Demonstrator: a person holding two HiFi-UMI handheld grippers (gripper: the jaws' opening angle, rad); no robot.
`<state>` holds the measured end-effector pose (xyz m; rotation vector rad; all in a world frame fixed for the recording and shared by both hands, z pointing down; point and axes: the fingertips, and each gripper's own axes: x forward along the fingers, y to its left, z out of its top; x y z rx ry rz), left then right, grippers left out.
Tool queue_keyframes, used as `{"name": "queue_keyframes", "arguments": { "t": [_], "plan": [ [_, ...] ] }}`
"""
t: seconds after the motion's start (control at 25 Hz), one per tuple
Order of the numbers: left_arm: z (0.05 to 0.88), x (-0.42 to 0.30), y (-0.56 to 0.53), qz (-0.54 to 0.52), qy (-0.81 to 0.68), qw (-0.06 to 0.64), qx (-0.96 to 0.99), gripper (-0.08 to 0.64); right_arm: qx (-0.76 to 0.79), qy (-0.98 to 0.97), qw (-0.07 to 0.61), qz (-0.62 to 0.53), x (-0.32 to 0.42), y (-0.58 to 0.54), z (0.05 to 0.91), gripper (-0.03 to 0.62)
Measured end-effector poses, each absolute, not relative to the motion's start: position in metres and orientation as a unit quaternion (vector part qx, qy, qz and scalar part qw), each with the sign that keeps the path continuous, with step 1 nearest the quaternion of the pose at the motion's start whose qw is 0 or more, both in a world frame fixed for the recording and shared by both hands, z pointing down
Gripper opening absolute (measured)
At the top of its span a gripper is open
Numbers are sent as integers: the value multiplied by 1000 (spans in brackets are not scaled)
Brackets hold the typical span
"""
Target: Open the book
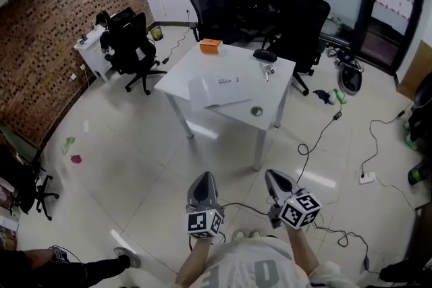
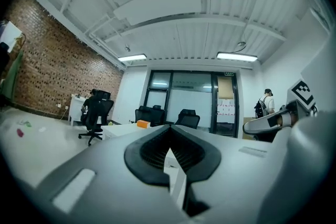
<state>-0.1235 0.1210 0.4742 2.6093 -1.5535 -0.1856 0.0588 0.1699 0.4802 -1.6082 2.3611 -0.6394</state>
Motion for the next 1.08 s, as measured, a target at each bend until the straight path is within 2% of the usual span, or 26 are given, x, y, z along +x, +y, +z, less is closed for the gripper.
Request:
{"name": "queue_keyframes", "arguments": {
  "t": [0.2,1.08],
  "plan": [
    [485,-154,127,-64,-538,72,837,11,-532,817,73,-208,30,173,487,2],
    [501,-173,151,-50,-566,92,818,11,-526,815,68,-234,23,187,500,2]
  ]
}}
